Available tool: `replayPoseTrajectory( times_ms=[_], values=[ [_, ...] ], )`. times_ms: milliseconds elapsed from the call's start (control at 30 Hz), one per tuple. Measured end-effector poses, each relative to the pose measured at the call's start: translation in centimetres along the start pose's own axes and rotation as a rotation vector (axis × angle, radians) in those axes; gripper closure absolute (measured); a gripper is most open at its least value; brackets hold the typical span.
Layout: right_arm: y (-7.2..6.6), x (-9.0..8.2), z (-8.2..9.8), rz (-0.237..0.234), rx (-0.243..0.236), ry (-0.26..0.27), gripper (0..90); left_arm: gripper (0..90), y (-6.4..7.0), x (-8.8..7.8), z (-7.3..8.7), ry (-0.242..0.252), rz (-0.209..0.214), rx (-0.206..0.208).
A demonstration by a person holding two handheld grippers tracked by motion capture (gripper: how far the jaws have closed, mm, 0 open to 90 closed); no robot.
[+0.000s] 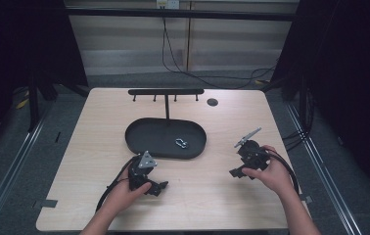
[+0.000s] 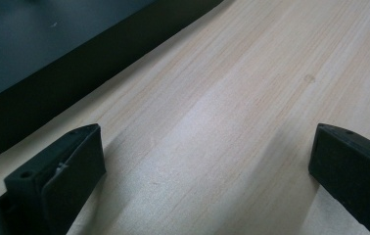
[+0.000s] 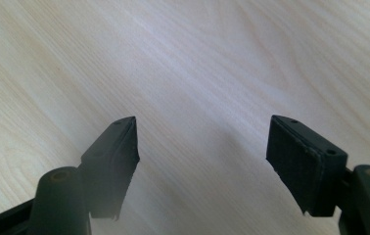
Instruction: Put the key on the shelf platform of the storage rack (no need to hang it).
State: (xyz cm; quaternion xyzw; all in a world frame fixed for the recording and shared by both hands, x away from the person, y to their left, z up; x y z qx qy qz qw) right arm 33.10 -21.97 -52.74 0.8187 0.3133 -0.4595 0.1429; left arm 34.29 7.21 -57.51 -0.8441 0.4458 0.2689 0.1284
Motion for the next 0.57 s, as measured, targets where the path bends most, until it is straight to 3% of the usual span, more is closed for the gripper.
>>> replayPoseTrajectory(
  times_ms=[300,567],
  values=[
    [0.2,0.4,1.5,0.004,0.022,-0.011,27.7,0.0,0.0,0.0,0.0,0.0,0.0,0.001],
    [0.1,0.8,1.1,0.006,0.026,0.021,28.6,0.0,0.0,0.0,0.0,0.0,0.0,0.001]
  ],
)
Point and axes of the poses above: each handheld gripper's, and its own axes: x roughly forward along the jaws, z roughly out of its underside, y roughly to its right, the point moved 9 cm from there along x, roughly forward along the jaws, and after that the axes turned 11 degrees about y, right-handed, at the moved point
